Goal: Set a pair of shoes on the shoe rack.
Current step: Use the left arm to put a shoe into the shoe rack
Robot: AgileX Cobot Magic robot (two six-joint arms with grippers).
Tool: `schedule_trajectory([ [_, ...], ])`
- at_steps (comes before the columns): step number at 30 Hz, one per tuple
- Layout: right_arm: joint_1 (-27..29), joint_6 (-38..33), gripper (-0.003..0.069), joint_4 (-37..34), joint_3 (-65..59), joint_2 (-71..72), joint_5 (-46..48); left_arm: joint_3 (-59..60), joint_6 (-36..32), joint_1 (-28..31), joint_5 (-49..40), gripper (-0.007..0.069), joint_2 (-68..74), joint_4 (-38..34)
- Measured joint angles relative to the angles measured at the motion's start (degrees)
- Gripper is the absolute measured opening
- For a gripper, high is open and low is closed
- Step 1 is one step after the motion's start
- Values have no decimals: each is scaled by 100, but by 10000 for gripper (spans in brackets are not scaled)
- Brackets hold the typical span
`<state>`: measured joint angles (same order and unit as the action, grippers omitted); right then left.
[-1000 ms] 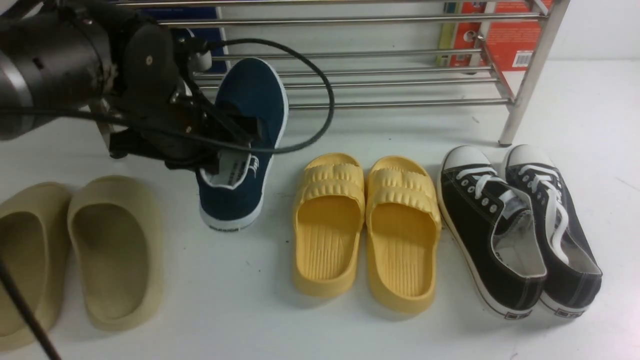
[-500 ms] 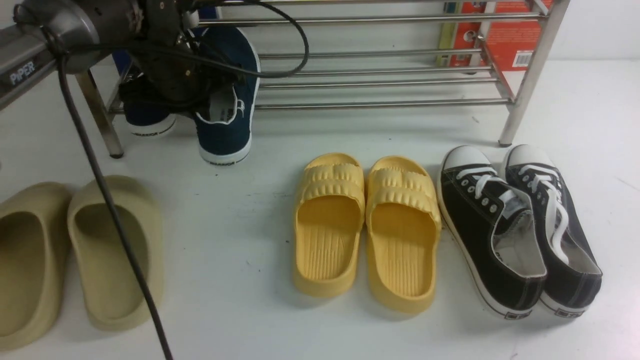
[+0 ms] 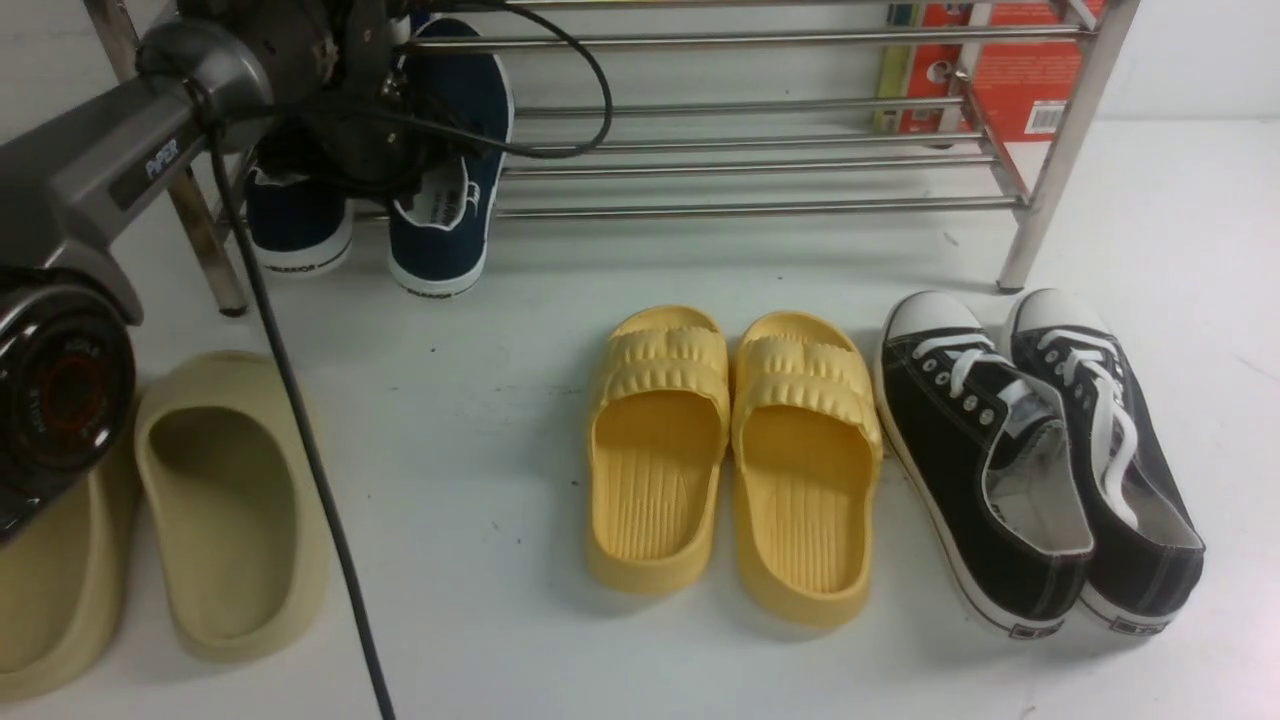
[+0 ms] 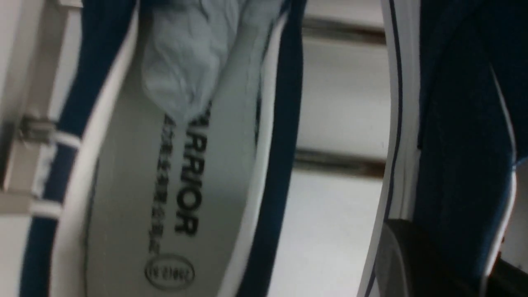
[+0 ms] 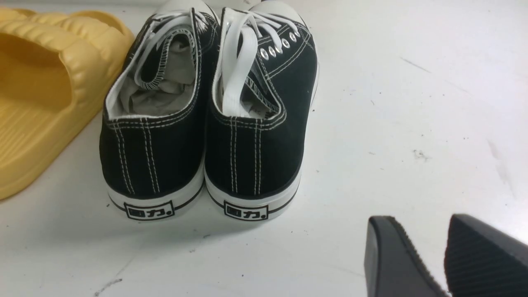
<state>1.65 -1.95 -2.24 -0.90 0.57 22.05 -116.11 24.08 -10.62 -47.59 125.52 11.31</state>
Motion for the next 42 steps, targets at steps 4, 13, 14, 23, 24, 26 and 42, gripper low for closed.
schedule_trajectory([
  [4, 0, 0, 239, 0, 0, 0, 0, -12, 74, 0, 236, -1, 6, 162],
  [13, 0, 0, 239, 0, 0, 0, 0, -48, 556, 0, 366, -1, 133, 379],
  [14, 0, 0, 239, 0, 0, 0, 0, -48, 568, 0, 366, -1, 180, 391],
  [23, 0, 0, 239, 0, 0, 0, 0, -95, 584, 0, 384, 19, 199, 462],
  [24, 0, 0, 239, 0, 0, 0, 0, -118, 584, 0, 398, 38, 199, 462],
  [26, 0, 0, 239, 0, 0, 0, 0, -138, 584, 0, 455, 61, 193, 478],
  [42, 0, 0, 239, 0, 0, 0, 0, -191, 589, -25, 136, 225, -173, 585],
])
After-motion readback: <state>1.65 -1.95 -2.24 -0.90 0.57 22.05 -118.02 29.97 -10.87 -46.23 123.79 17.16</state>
